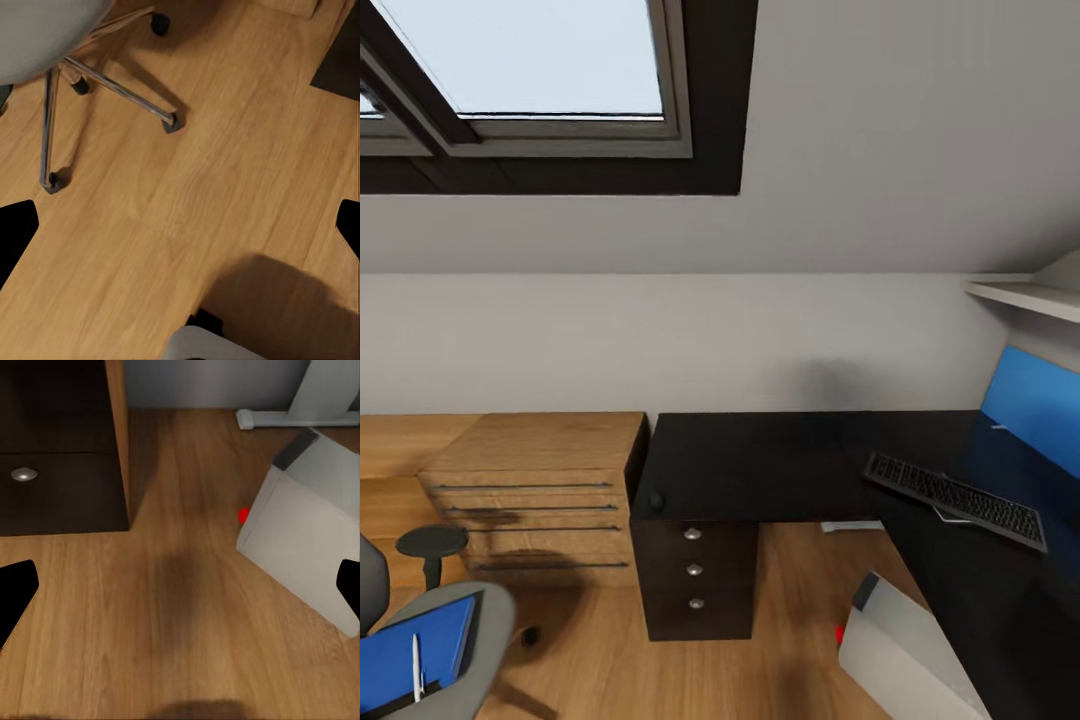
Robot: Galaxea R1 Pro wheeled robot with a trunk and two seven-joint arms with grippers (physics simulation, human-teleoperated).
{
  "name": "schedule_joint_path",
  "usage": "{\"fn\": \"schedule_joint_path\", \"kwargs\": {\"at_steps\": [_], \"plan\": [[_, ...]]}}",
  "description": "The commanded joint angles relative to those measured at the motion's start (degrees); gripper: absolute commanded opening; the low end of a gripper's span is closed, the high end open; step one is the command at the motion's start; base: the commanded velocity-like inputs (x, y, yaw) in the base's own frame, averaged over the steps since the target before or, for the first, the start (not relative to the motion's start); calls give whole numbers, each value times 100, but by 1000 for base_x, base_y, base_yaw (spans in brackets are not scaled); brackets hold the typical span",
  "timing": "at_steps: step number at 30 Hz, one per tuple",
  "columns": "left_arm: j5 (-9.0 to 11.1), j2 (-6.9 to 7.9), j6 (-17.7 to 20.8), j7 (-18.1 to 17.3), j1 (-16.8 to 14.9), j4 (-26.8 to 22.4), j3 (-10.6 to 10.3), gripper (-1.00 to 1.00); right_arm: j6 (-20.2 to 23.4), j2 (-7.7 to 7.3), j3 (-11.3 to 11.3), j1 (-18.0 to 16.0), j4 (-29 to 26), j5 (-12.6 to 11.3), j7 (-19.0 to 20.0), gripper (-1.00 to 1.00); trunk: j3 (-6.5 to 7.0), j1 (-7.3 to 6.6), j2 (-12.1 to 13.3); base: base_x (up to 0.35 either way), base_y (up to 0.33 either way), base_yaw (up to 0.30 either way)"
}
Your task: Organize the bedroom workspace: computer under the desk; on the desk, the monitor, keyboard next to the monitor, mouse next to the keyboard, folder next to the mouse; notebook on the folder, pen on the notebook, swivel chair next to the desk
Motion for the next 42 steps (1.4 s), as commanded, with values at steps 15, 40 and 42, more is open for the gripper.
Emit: {"fn": "schedule_joint_path", "kwargs": {"at_steps": [15, 40, 42], "plan": [[42, 7, -24, 39, -4, -16, -40, 100, -2, 2, 2, -5, 5, 67, -59, 100, -12, 7, -11, 160, 3, 0], [91, 39, 4164, 112, -35, -5095, 18, 100, 2992, 24, -75, -115, -4921, -329, -262, 100, -12, 7, -11, 0, 0, 0], [153, 29, 4333, 120, -214, -5221, 19, 100, 3784, 16, -138, -350, -5457, -398, -266, 100, -12, 7, -11, 0, 0, 0]]}}
